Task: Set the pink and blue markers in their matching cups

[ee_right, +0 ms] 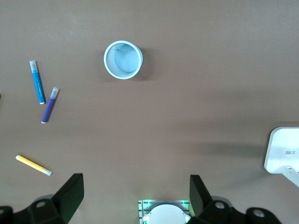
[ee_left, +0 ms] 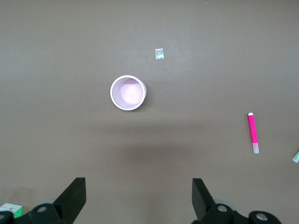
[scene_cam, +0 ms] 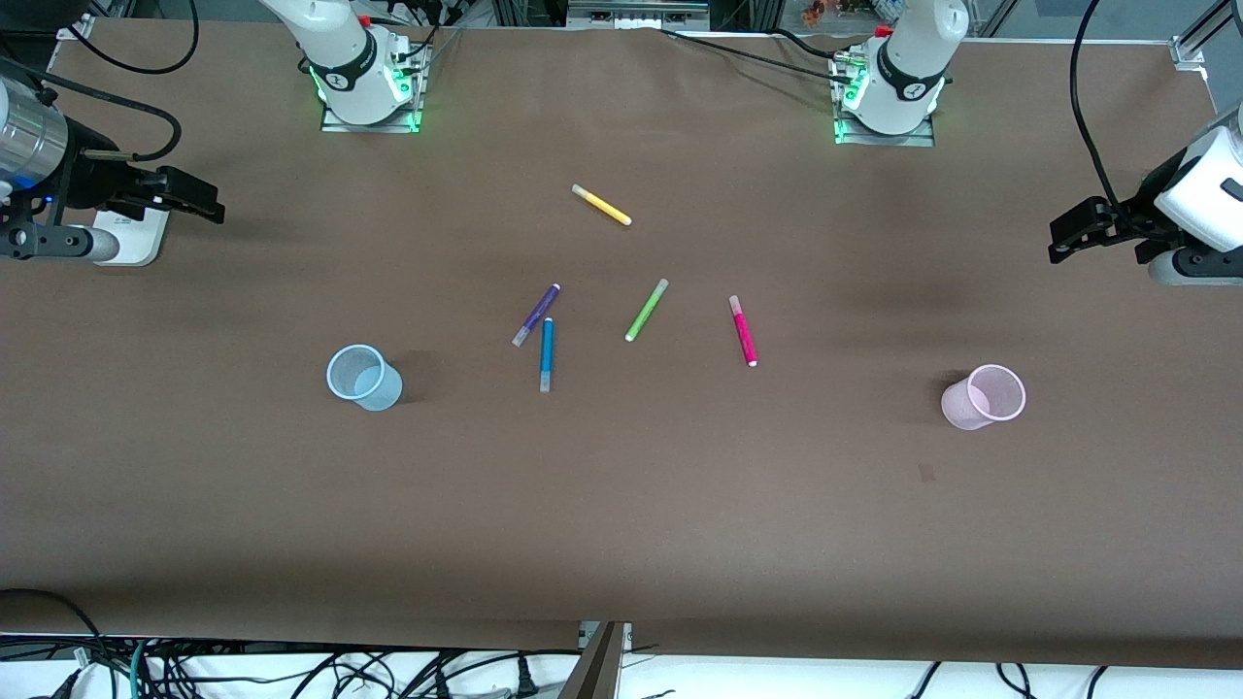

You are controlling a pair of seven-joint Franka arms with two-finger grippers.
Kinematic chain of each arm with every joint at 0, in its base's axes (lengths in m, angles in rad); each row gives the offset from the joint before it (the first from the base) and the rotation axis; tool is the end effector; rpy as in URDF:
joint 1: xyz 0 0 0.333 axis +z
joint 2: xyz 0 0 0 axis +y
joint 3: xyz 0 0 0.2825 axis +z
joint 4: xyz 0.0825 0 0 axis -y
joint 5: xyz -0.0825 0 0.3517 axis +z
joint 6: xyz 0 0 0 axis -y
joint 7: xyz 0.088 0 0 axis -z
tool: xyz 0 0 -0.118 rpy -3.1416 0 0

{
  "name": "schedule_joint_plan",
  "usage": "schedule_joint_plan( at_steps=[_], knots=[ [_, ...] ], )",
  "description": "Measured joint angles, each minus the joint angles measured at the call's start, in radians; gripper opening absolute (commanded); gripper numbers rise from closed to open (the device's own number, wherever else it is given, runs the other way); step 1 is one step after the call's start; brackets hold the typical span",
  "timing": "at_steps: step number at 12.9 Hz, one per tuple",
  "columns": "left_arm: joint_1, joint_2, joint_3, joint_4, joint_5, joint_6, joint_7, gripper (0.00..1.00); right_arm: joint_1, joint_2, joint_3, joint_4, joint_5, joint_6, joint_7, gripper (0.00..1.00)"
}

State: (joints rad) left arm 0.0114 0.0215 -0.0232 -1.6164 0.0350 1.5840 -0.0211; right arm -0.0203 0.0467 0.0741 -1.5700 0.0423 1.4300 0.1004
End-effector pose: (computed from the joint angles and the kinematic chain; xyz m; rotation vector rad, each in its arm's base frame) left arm 0.5265 -0.0020 0.5499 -3.1051 -0.0122 0.0828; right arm 0.5143 0.0324 0.5455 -3.0957 0.0686 0.2943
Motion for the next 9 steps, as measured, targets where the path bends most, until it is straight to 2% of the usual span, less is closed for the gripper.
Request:
schedule_joint_plan(
  at_steps=[4,9],
  knots=[
    [0.0,0.0,0.0,0.0,0.0,-0.002,0.0,1.0,0.041,0.036,0.001,0.001,0.0,0.031,0.006,1.0],
    [0.0,0.0,0.0,0.001,0.0,-0.007,0.0,1.0,0.141,0.093,0.003,0.002,0.0,0.097,0.126,1.0]
  ],
)
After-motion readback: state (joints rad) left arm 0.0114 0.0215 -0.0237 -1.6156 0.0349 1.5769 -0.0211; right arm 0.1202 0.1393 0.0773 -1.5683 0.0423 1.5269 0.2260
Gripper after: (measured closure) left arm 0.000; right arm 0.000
